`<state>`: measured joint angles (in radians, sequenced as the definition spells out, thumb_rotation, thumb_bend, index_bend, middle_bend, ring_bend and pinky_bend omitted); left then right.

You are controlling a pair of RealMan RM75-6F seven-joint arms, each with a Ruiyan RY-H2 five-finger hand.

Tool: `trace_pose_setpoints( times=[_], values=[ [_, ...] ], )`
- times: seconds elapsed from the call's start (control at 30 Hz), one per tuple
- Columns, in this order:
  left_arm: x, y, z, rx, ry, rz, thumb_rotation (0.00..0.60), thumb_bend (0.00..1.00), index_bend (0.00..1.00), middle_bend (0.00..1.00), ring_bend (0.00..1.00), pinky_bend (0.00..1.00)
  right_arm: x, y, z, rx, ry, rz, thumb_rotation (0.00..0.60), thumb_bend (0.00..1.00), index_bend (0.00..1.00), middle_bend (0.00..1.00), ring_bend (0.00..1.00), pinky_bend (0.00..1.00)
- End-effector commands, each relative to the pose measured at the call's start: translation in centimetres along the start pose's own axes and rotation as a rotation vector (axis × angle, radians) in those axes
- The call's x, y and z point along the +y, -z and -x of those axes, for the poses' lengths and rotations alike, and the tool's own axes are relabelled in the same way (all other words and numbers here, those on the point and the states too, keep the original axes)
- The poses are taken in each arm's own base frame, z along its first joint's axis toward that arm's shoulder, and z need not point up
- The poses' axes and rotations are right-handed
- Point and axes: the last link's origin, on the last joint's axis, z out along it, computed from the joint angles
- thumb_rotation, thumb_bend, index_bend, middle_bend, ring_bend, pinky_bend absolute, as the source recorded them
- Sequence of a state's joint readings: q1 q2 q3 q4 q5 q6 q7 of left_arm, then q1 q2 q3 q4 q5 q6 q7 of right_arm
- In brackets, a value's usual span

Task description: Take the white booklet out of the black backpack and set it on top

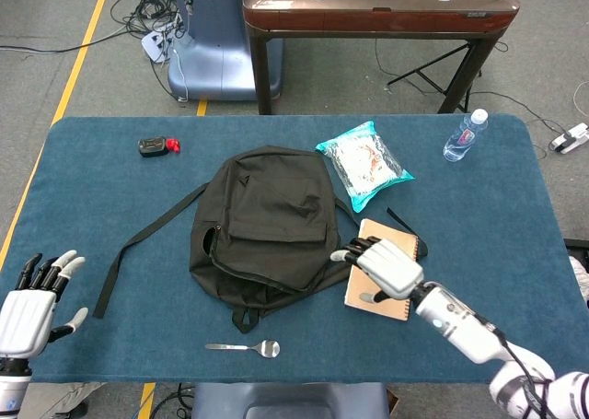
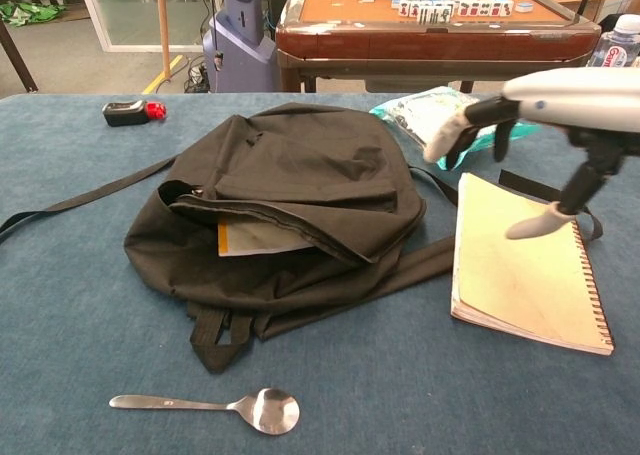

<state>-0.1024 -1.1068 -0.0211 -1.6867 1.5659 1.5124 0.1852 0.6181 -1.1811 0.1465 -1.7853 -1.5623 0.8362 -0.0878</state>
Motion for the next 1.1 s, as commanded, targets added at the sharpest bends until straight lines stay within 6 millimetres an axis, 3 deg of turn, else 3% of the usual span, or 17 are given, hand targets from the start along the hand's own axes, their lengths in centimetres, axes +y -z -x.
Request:
trace_pose_setpoints(
  times=[0.03, 0.43, 0.7, 0.77, 0.87, 0.93, 1.1],
  values=[
    [0.0, 0.0, -0.1, 0.000, -0.002, 0.002, 0.600, 0.26, 0.19, 0.12, 0.14, 0.04, -1.2, -3.2, 0.2, -0.020, -0.004, -0.033, 0.600, 0.03, 0.25, 0.28, 0.23, 0.32],
    [0.3, -0.4, -0.4, 0.003, -0.018, 0.026, 0.600, 0.26, 0.19, 0.12, 0.14, 0.04, -4.3, -11.3, 2.3, -0.101, -0.019, -0.074, 0.600, 0.02, 0.25, 0.25, 0.22, 0.32],
    [0.3, -0.4, -0.5, 0.008, -0.022, 0.029, 0.600, 0.26, 0.19, 0.12, 0.14, 0.04, -5.8, -15.0, 3.4, -0.119, -0.015, -0.074, 0.600, 0.02, 0.25, 0.25, 0.22, 0.32],
    [0.3, -0.4, -0.5, 0.007, -0.025, 0.029, 0.600, 0.26, 0.19, 0.12, 0.14, 0.04, -6.2, -15.6, 3.5, -0.122, -0.020, -0.077, 0.600, 0.08, 0.28, 0.29, 0.22, 0.32],
    [0.3, -0.5, -0.5, 0.007, -0.027, 0.034, 0.600, 0.26, 0.19, 0.12, 0.14, 0.04, -6.7, -16.3, 3.6, -0.120, -0.017, -0.078, 0.600, 0.22, 0.41, 0.37, 0.25, 0.32],
    [0.4, -0.6, -0.5, 0.006, -0.027, 0.038, 0.600, 0.26, 0.19, 0.12, 0.14, 0.04, -6.9, -16.7, 3.5, -0.105, -0.015, -0.078, 0.600, 0.34, 0.54, 0.46, 0.34, 0.33],
    [0.5, -0.9, -0.5, 0.006, -0.031, 0.054, 0.600, 0.26, 0.19, 0.12, 0.14, 0.04, -6.8, -17.2, 3.0, -0.052, -0.019, -0.061, 0.600, 0.49, 0.69, 0.57, 0.46, 0.41]
  ],
)
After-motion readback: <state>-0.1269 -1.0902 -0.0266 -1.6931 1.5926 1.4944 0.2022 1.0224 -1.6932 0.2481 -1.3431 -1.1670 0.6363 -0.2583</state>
